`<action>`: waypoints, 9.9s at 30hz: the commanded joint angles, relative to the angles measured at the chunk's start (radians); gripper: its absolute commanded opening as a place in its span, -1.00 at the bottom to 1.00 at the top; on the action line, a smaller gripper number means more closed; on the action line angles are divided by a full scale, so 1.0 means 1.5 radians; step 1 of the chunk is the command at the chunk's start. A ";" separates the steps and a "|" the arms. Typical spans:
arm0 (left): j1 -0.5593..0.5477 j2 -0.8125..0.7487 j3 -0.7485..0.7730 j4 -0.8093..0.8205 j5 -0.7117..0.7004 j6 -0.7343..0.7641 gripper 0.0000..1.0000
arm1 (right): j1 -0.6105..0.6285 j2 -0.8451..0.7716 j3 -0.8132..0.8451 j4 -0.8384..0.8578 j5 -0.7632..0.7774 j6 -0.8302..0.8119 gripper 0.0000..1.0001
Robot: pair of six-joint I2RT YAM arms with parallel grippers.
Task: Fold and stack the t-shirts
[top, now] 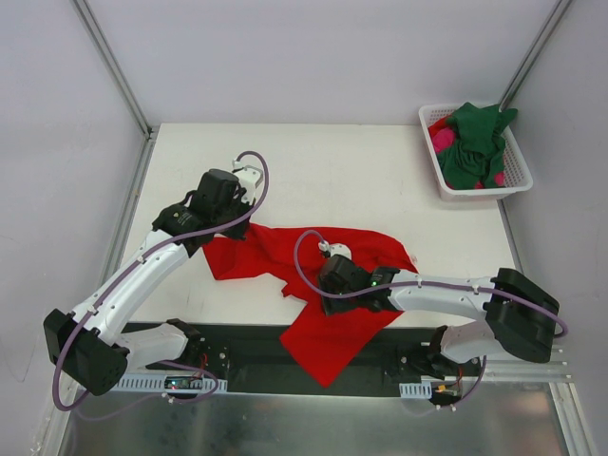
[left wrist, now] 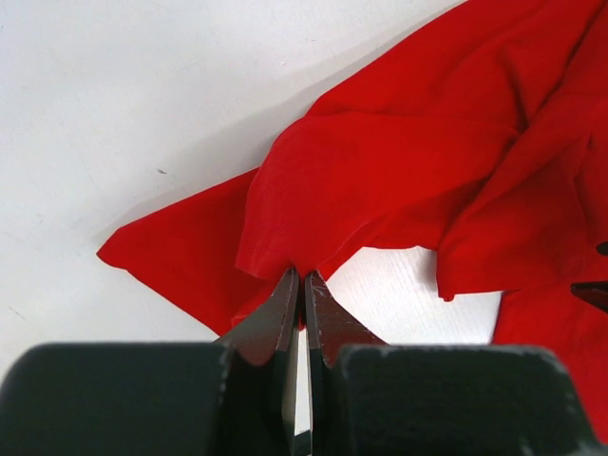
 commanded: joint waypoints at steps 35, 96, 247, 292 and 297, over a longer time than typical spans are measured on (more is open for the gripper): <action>0.016 -0.023 -0.008 0.012 0.005 0.014 -1.00 | 0.003 0.071 0.049 0.020 0.009 0.008 -0.13; 0.017 -0.021 -0.014 0.016 0.020 0.014 -1.00 | 0.067 0.117 0.168 -0.154 0.054 -0.040 -0.38; 0.024 -0.388 0.267 -0.024 0.107 0.044 -1.00 | 0.026 -0.417 0.790 -0.393 0.310 -0.471 -0.97; 0.036 -0.105 0.277 0.123 0.018 0.193 -1.00 | -0.300 0.075 1.026 -0.135 0.275 -0.760 -0.97; 0.053 -0.097 0.277 0.126 0.039 0.190 -1.00 | -0.366 0.104 1.070 -0.174 0.175 -0.694 -0.97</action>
